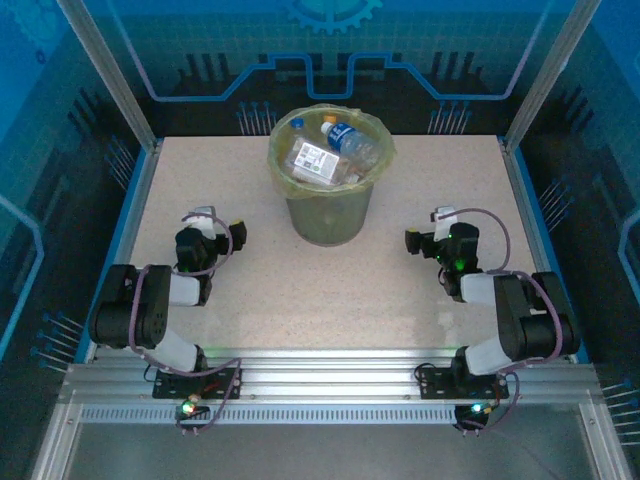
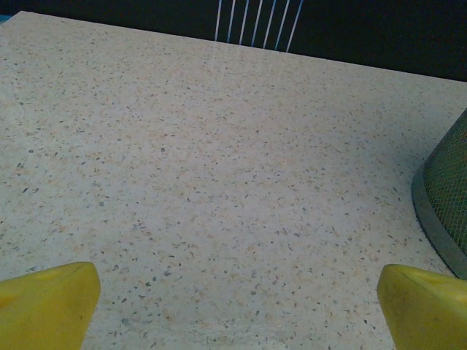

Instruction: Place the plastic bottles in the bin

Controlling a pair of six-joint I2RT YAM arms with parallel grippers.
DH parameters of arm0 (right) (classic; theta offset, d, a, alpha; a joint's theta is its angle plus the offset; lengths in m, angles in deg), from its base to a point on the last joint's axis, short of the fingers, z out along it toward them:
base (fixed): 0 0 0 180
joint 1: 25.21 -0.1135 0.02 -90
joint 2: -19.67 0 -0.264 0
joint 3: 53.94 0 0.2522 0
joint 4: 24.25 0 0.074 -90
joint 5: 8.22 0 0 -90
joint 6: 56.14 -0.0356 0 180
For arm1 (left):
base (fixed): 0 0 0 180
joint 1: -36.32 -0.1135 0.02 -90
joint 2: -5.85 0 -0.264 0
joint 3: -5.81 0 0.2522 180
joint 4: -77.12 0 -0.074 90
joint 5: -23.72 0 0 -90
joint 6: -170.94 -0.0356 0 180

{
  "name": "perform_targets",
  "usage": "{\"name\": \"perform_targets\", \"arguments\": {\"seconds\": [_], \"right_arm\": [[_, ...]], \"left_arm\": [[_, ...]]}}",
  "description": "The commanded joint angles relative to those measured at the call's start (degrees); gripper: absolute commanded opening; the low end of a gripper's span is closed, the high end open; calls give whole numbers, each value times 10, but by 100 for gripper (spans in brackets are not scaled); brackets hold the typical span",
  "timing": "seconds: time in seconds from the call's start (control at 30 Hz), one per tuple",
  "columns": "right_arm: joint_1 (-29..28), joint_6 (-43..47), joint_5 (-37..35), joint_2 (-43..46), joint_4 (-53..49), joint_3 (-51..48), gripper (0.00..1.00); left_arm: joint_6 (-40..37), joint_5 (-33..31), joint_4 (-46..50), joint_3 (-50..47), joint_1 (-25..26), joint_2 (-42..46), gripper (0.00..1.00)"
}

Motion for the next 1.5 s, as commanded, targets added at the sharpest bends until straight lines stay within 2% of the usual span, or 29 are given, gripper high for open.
{"name": "perform_targets", "arguments": {"seconds": [0.0, 0.63, 1.47], "right_arm": [[11, 12, 31, -7, 24, 18, 100], [-1, 16, 8, -8, 18, 22, 100], [-2, 17, 7, -8, 18, 21, 100]], "left_arm": [[-12, 16, 5, 6, -1, 6, 99], [-33, 44, 33, 21, 6, 6, 99], [-41, 32, 41, 26, 15, 6, 99]]}}
